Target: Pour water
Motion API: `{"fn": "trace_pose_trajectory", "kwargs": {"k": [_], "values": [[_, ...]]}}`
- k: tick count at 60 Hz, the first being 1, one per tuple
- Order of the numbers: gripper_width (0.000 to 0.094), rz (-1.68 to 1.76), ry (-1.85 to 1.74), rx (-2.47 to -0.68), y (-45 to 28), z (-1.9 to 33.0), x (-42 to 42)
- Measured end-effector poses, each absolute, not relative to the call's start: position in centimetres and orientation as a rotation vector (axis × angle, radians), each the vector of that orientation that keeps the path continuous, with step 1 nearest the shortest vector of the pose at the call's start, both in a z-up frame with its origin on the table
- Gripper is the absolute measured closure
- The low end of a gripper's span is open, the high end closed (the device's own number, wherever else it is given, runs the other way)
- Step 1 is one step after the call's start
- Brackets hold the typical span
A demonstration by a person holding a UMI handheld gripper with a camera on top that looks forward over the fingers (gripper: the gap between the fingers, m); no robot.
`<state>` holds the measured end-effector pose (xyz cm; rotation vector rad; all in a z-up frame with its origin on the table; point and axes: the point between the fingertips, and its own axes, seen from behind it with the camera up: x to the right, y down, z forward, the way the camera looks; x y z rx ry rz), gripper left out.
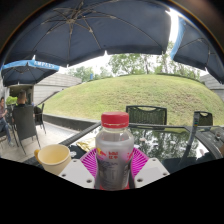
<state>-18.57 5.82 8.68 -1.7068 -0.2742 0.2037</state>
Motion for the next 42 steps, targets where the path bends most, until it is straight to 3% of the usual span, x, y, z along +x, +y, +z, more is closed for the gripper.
{"fn": "trace_pose_trajectory", "kwargs": {"k": [11,13,16,42], "values": [[0.0404,0.219,-0.242,-1.744,5.7,8.3,-17.8],[0.031,0.217,-0.246,-1.78,5.5,7.8,-17.9],[0.0093,0.22,-0.254,-1.816,4.8,7.4,-17.7],[0.0104,0.18,-0.218,-1.705,-13.8,10.9,-11.7]]}}
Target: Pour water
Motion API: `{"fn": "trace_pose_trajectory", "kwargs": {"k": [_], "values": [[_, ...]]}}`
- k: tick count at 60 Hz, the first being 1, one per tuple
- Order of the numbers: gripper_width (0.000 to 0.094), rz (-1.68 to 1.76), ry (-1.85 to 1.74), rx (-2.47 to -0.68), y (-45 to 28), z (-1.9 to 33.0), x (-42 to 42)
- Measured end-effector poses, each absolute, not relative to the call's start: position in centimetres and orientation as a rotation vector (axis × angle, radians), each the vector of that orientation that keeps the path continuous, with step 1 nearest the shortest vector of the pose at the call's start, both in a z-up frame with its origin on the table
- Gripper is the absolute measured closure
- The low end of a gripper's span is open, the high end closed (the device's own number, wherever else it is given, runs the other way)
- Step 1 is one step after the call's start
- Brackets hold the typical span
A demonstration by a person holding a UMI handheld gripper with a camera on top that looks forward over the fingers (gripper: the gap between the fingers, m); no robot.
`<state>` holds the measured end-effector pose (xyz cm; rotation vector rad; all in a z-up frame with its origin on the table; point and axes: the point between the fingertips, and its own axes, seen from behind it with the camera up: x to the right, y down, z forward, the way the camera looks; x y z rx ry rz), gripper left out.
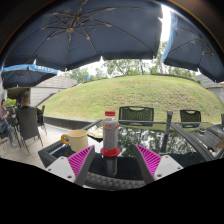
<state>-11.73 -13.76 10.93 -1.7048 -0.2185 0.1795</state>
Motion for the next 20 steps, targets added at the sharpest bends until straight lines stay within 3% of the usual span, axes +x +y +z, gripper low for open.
{"fn": "trace_pose_trajectory", "kwargs": {"k": [20], "values": [[0.0102,0.16,-0.271,-1.628,-23.4,12.0,-9.8]]}}
